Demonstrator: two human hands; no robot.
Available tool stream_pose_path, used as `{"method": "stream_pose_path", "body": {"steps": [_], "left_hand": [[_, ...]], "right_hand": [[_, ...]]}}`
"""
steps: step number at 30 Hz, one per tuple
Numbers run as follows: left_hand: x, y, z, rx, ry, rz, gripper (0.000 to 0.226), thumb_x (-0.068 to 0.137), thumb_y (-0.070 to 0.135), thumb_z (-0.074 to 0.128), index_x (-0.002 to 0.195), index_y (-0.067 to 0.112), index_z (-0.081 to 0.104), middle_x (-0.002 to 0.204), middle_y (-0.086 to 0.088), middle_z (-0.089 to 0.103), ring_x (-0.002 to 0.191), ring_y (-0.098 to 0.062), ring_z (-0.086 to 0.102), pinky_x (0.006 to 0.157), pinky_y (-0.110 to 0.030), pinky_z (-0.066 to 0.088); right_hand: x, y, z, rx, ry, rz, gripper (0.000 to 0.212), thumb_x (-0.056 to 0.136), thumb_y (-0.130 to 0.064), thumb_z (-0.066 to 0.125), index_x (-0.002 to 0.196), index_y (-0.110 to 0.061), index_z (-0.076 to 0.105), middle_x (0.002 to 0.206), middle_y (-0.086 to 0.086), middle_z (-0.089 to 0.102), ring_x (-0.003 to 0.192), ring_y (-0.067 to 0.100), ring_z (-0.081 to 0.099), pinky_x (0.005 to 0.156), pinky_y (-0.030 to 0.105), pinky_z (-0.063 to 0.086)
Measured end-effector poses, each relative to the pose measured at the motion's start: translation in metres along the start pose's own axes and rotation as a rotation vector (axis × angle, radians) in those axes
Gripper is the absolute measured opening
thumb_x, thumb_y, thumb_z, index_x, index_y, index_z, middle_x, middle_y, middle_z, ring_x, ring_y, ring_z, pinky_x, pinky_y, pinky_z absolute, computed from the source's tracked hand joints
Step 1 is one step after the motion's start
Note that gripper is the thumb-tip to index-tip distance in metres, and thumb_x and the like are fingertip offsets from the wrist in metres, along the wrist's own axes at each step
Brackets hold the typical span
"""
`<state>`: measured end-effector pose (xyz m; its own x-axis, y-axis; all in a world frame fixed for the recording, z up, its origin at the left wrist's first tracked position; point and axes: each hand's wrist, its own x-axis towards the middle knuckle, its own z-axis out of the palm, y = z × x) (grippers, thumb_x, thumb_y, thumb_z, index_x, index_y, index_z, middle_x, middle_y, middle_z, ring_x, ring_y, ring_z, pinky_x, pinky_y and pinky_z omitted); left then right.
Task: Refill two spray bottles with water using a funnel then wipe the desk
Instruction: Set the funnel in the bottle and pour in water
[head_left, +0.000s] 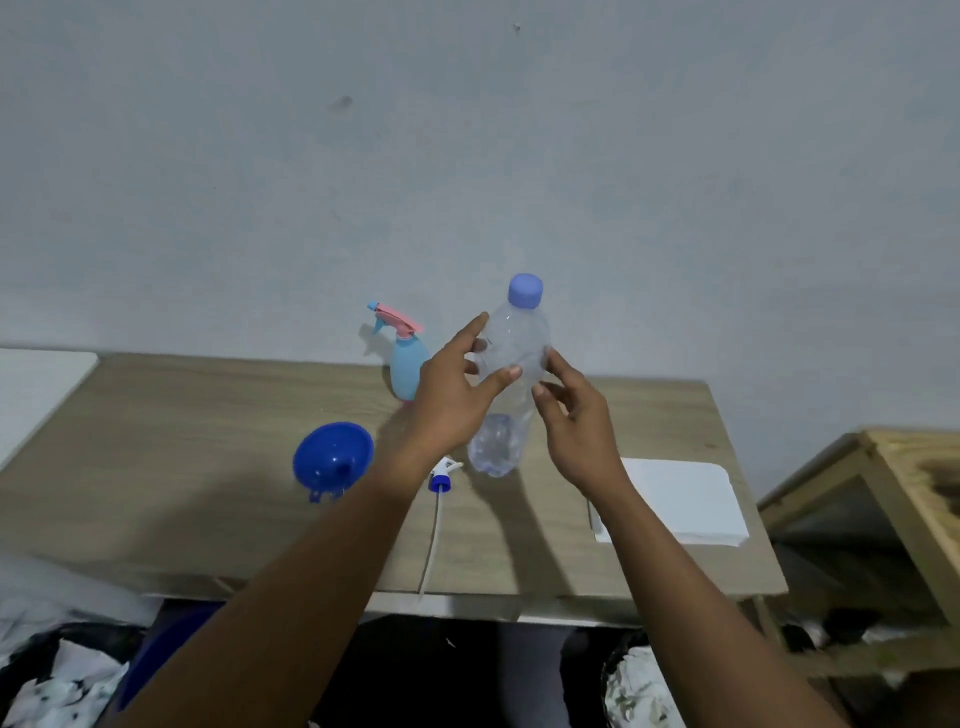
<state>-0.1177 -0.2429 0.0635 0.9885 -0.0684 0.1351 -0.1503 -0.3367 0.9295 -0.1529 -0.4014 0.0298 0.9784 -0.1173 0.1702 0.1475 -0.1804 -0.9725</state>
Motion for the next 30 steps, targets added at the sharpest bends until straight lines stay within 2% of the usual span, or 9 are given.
{"method": "stream_pose_path", "body": {"steps": [3, 8, 14, 17, 20, 22, 25, 27, 30], "left_hand": [[-0.033, -0.007, -0.003, -0.037, -0.009, -0.023, 0.073, 0.083, 0.032, 0.077, 0.147, 0.032, 0.042, 0.117, 0.011, 0.06, 0.102, -0.013, 0.062, 0.091, -0.031, 0.056], [-0.068, -0.019, -0.006, -0.044, -0.011, -0.036, 0.073, 0.082, 0.03, 0.078, 0.146, 0.032, 0.042, 0.12, 0.007, 0.061, 0.102, -0.014, 0.063, 0.083, -0.023, 0.056], [-0.084, -0.022, -0.012, 0.028, 0.002, -0.022, 0.078, 0.08, 0.041, 0.078, 0.146, 0.038, 0.037, 0.134, 0.01, 0.054, 0.114, -0.009, 0.058, 0.091, -0.041, 0.057], [-0.082, -0.012, -0.015, 0.047, 0.012, 0.009, 0.086, 0.075, 0.047, 0.08, 0.146, 0.041, 0.032, 0.142, 0.015, 0.045, 0.12, -0.008, 0.053, 0.095, -0.043, 0.055], [-0.079, -0.002, -0.015, 0.066, 0.01, 0.026, 0.078, 0.076, 0.041, 0.082, 0.143, 0.037, 0.042, 0.138, 0.016, 0.05, 0.114, -0.007, 0.055, 0.094, -0.04, 0.055], [-0.079, 0.0, -0.015, 0.081, 0.024, 0.029, 0.073, 0.076, 0.038, 0.082, 0.14, 0.034, 0.046, 0.133, 0.015, 0.054, 0.109, -0.007, 0.058, 0.089, -0.036, 0.056], [-0.081, 0.0, -0.015, 0.084, 0.032, 0.033, 0.069, 0.078, 0.031, 0.081, 0.139, 0.029, 0.049, 0.13, 0.013, 0.057, 0.105, -0.005, 0.059, 0.081, -0.028, 0.057], [-0.081, 0.0, -0.016, 0.069, 0.031, 0.032, 0.069, 0.079, 0.026, 0.081, 0.14, 0.027, 0.049, 0.131, 0.013, 0.057, 0.105, -0.003, 0.058, 0.084, -0.033, 0.058], [-0.079, 0.0, -0.016, 0.063, 0.03, 0.013, 0.07, 0.08, 0.024, 0.08, 0.142, 0.028, 0.047, 0.13, 0.015, 0.057, 0.106, -0.004, 0.058, 0.089, -0.04, 0.057]], "right_hand": [[-0.033, 0.003, 0.002, 0.007, -0.001, 0.032, 0.043, 0.101, -0.011, 0.054, 0.142, -0.026, 0.05, 0.14, -0.008, 0.057, 0.111, 0.001, 0.064, 0.087, 0.008, 0.047], [-0.067, 0.013, 0.004, -0.041, -0.005, 0.044, 0.043, 0.101, -0.011, 0.055, 0.143, -0.017, 0.052, 0.141, -0.008, 0.058, 0.111, 0.003, 0.065, 0.087, 0.009, 0.047], [-0.075, -0.003, 0.005, -0.08, 0.043, 0.06, 0.039, 0.1, -0.007, 0.054, 0.139, -0.017, 0.055, 0.134, -0.004, 0.063, 0.101, -0.008, 0.065, 0.081, 0.003, 0.045], [-0.063, -0.028, 0.007, -0.056, 0.132, 0.024, 0.036, 0.1, -0.013, 0.057, 0.136, -0.013, 0.058, 0.13, -0.001, 0.065, 0.104, -0.012, 0.06, 0.081, 0.002, 0.044], [-0.048, -0.059, 0.016, -0.006, 0.164, -0.029, 0.033, 0.093, -0.024, 0.069, 0.125, -0.015, 0.063, 0.12, -0.002, 0.068, 0.107, -0.002, 0.063, 0.085, 0.011, 0.05], [-0.04, -0.072, 0.025, -0.014, 0.172, -0.06, 0.031, 0.083, -0.028, 0.08, 0.11, -0.02, 0.066, 0.106, -0.007, 0.07, 0.099, 0.004, 0.066, 0.086, 0.019, 0.053], [-0.033, -0.077, 0.039, -0.048, 0.214, -0.077, 0.036, 0.071, -0.033, 0.089, 0.093, -0.023, 0.062, 0.089, -0.012, 0.066, 0.083, 0.002, 0.062, 0.075, 0.016, 0.05], [-0.029, -0.076, 0.045, -0.066, 0.246, -0.078, 0.036, 0.072, -0.035, 0.088, 0.09, -0.023, 0.06, 0.087, -0.012, 0.064, 0.078, 0.001, 0.058, 0.07, 0.015, 0.048], [-0.026, -0.072, 0.047, -0.082, 0.228, -0.113, 0.028, 0.079, -0.034, 0.082, 0.095, -0.022, 0.063, 0.093, -0.009, 0.067, 0.085, 0.005, 0.061, 0.074, 0.016, 0.047]]}}
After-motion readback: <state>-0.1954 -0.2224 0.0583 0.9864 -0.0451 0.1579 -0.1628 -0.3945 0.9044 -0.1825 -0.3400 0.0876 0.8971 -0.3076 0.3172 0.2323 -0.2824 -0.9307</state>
